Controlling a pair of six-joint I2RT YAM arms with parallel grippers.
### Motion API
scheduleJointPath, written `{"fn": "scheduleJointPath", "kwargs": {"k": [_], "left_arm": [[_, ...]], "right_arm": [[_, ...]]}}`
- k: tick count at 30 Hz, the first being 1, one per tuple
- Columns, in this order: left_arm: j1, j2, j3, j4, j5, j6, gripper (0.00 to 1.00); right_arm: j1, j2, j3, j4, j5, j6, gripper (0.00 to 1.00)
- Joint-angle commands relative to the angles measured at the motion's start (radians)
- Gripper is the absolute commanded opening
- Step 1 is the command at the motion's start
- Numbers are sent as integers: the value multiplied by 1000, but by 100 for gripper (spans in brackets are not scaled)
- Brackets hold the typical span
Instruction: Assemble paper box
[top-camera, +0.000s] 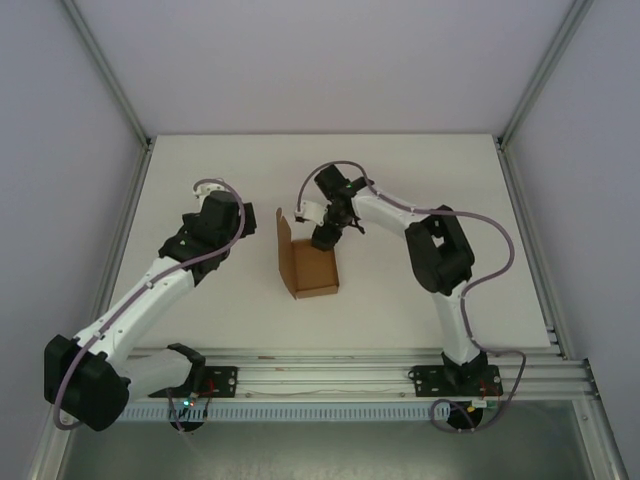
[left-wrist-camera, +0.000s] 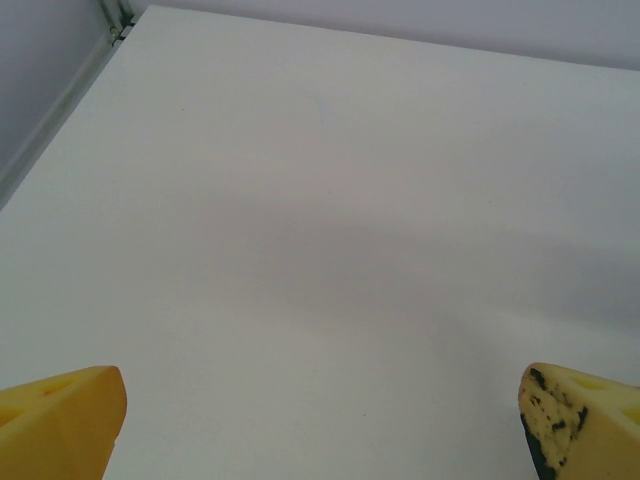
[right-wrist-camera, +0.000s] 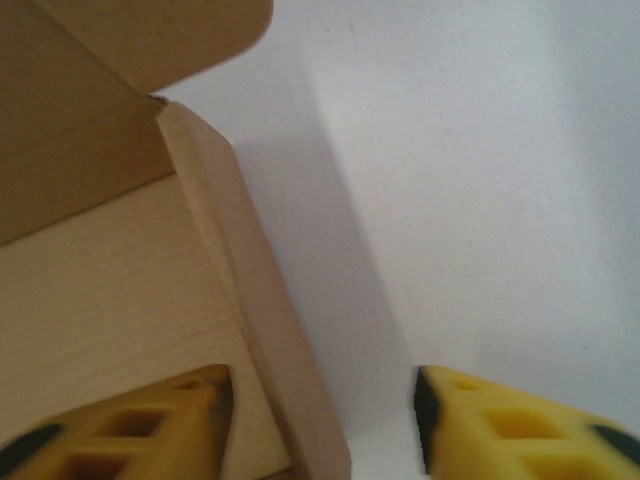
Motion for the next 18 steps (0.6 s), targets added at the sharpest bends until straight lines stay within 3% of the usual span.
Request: {"fn": "scheduleJointPath", "kwargs": {"k": [1,6,9,14,18], "left_arm": [[5,-23,-5,-1,-15,-24,100],[4,-1,38,-28,-78,-15,100],[4,18,79,-54,-103,-16,100],[4,29,96,-22,-87,-2,100],[4,44,88,28,-25,7,100]], "right_arm": [[8,-16,-12,62,36,81,34],[14,-85,-111,167,138,232,18],[33,-138,-188,231,274,419,9],[62,-211,-261,153,571,899,6],[88,-262,-353,112,618,1251,8]]}}
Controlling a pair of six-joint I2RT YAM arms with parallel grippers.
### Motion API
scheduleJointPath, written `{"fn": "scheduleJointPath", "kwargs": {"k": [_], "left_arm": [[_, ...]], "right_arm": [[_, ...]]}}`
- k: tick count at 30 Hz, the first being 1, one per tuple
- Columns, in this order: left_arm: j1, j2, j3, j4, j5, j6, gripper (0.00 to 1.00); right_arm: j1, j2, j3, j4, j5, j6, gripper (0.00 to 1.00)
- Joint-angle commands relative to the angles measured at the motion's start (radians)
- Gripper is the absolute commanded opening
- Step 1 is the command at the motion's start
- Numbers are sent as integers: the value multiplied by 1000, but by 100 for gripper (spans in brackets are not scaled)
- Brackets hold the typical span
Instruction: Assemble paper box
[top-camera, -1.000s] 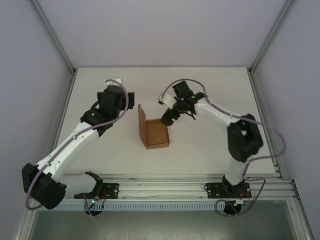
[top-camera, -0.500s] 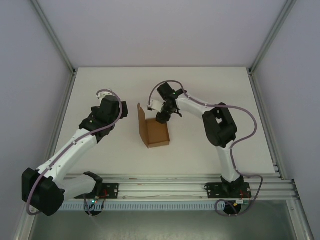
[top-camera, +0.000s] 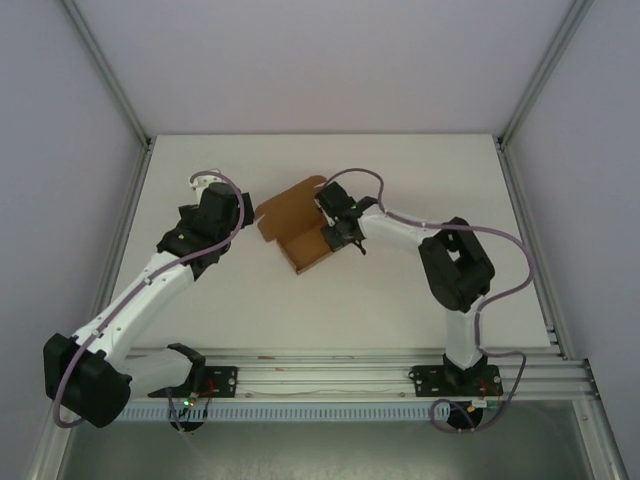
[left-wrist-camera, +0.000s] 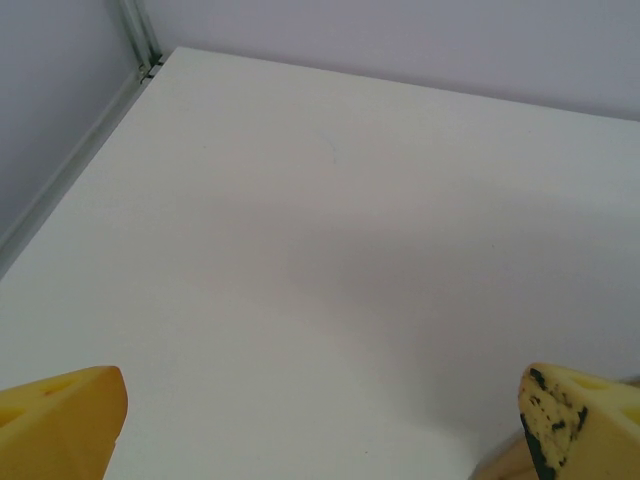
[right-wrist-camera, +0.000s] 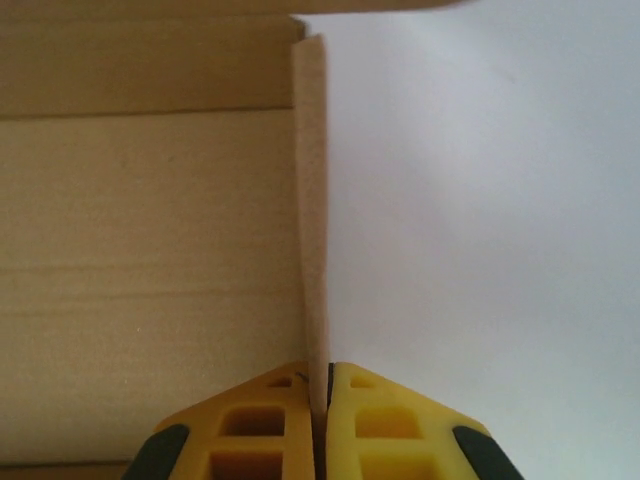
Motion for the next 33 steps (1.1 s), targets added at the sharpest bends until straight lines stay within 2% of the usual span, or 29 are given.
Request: {"fn": "scheduleJointPath", "kwargs": {"k": [1,3,5,8,10,13,15,17,19,20,24,25,27,29,31,33], "left_arm": [[4,22,14,52,46,19,100],[4,33,9,80,84,35,100],[4,49,9,108,136,73,100],[3,71,13,139,237,131,100],[4,83,15,151,299,164,100],[4,109,37,136,334,171,100],[4,122,58,114,369,196,100],[4,124,52,129,430,245,100],[5,134,50,144,495,308,100],[5,144,59,132,524,338,100],[12,212,110,85,639,504,100],[13,235,124,80,652,540,100],[18,280,162,52,696,602,100],[20,331,220,6,731,654,100],[29,382,276,-48,756,711,100],[39,421,316,-79,753,759,100]], "right_arm": [[28,-55,-75,-49,149,426,11],[57,-65,-105,-52,178,512,13],[83,-75,-112,-58,186,533,13],[103,-99,-118,-56,211,544,22],[104,-118,-123,-42,215,535,37],[102,-141,-87,-76,230,466,68],[102,-167,-69,-95,266,402,71],[92,-215,-79,-54,277,286,80],[66,-270,-102,19,193,108,96],[49,-291,-111,54,124,-1,100],[-30,-333,-123,144,-98,-443,100],[-65,-327,-106,143,-162,-513,100],[-124,-287,-26,96,-246,-564,100],[-180,-218,103,-40,-336,-614,100],[-211,-148,208,-170,-421,-733,99],[-222,-99,266,-249,-447,-825,99]]}}
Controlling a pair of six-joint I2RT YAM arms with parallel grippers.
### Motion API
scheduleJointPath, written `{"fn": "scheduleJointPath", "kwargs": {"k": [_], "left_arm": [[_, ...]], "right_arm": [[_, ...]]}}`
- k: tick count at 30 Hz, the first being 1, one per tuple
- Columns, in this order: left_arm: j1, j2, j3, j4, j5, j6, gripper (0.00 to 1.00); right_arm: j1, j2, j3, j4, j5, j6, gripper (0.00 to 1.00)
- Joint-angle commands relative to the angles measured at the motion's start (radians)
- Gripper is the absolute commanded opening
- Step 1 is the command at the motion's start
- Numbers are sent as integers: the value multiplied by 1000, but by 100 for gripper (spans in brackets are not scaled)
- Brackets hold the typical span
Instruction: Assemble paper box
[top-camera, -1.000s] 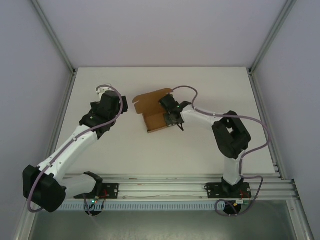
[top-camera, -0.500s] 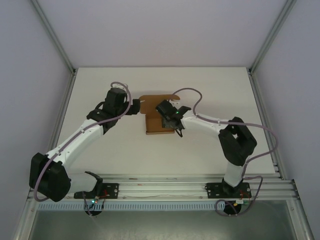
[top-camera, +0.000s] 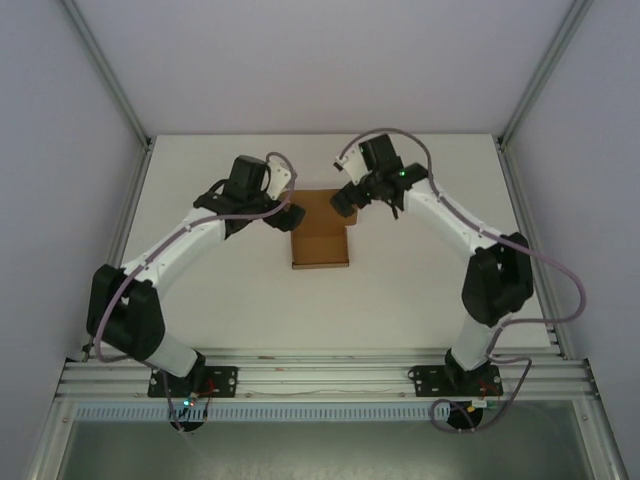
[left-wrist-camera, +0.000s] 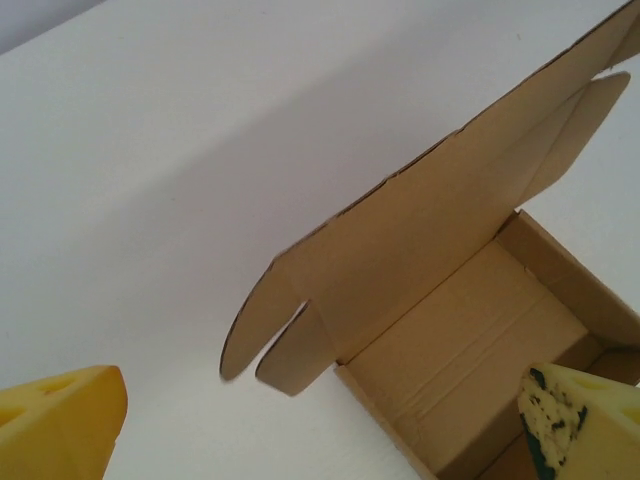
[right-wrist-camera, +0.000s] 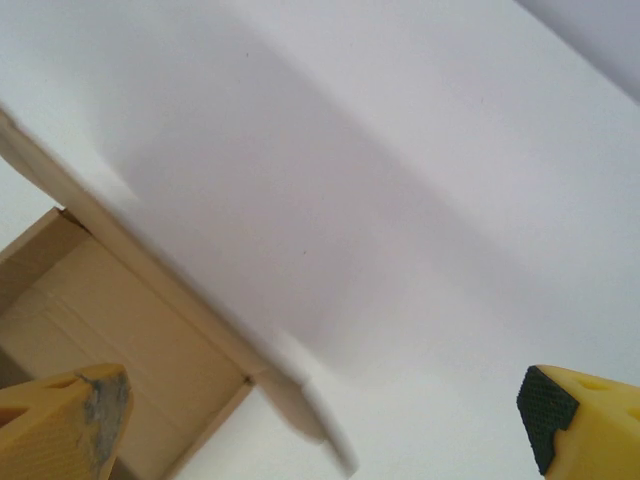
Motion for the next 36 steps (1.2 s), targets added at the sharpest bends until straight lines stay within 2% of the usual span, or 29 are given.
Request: {"fn": "scheduleJointPath", "kwargs": {"k": [1,5,8,10,12,16,20,21,22,24,26,29,32,36], "left_arm": [[28,49,77,-107,68,170,100],[52,108,126,-168,89,270,99],[52,162,192,-263,109,337,96],[53,188,205,-272,92,349,95],[53,207,213,-261,78,348,90],[53,252,269,-301,83,339,57],[53,260,294,-311,77,327,18],[53,258,292,-298,77,316,16],[53,255,292,-286,85,298,10],[52,254,290,-259,107,251,7],[49,249,292,-229,111,168,0],[46,214,233,-116,129,47,0],[33,171,172,-12,99,-74,0],[-4,141,133,45,16,-186,0]], "right_arm": [[-13,72,88,-225,-151,-258,98],[-28,154,200,-355,-143,-303,87],[-33,192,241,-396,-131,-307,74],[-34,210,250,-403,-123,-301,65],[-33,222,254,-402,-117,-290,57],[-34,237,258,-367,-77,-234,32],[-33,230,265,-383,-60,-232,19],[-33,227,265,-385,-58,-228,16],[-32,223,267,-381,-49,-212,14],[-32,217,263,-355,-26,-164,11],[-32,200,250,-308,0,-89,8],[-30,154,196,-210,-25,24,6],[-17,102,131,-96,-15,167,6],[9,51,30,69,86,384,6]]}}
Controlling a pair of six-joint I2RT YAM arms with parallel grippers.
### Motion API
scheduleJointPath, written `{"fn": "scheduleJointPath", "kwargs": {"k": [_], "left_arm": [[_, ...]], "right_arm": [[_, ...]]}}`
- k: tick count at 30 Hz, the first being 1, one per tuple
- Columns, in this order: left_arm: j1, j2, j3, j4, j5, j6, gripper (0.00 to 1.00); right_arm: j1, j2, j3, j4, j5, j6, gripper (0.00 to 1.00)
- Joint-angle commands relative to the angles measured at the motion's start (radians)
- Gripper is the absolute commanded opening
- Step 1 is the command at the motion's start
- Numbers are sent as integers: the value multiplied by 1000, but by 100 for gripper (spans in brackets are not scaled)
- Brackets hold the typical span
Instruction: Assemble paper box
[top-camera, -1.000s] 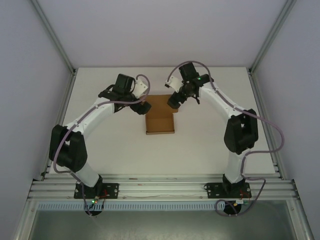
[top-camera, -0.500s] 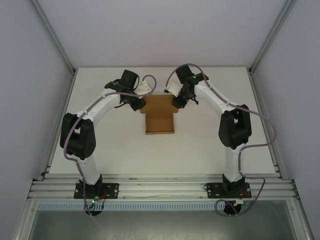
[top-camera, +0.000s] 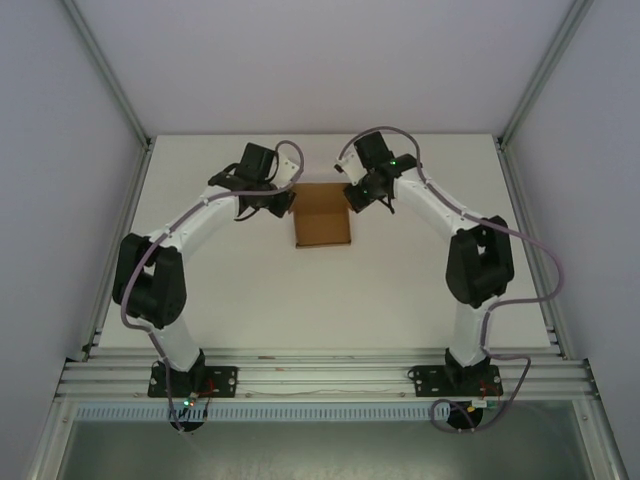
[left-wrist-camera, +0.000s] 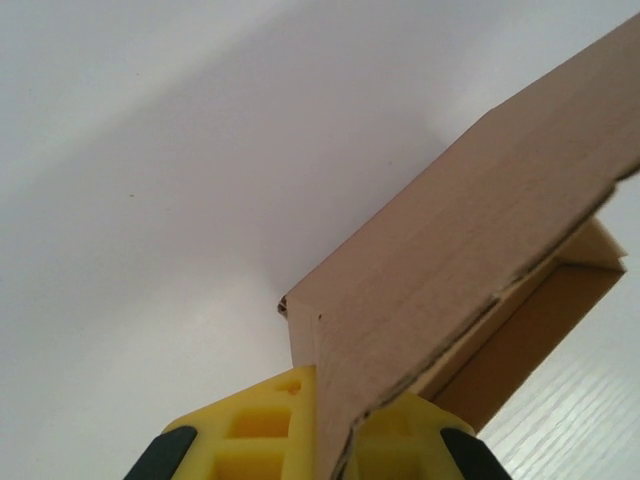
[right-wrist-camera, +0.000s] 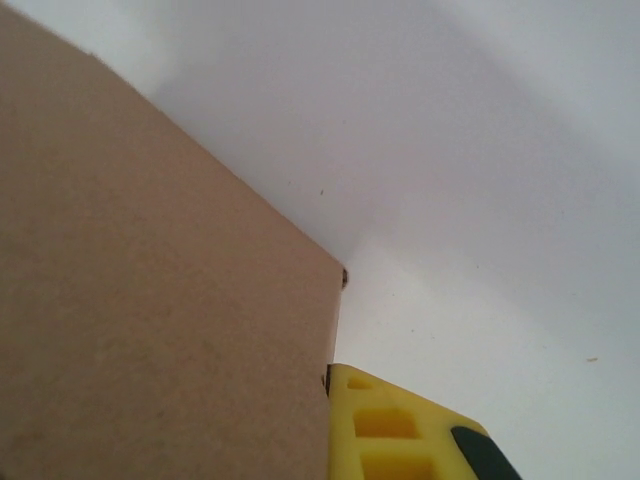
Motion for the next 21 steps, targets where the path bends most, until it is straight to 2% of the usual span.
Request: {"fn": "scheduleJointPath", "kwargs": {"k": [1,7,10,13,21], "left_arm": [[-37,-48,-32,126,-60,-166,0],[-80,-8,-46,196,-127,-431,0],[-103,17,-59,265,-159,-515,0],[-122,40,-55,309,-211,-553,0],[-148,133,-45,348,-216,-588,0]], "right_arm": [[24,-67,-56,192,97,266,5],[68,-52,-108,276,142,454,4],[77,-32,-104,281,188,547,4],[81,-23,-123,316,179,600,4],[91,2,-183,417,257,717,5]]}}
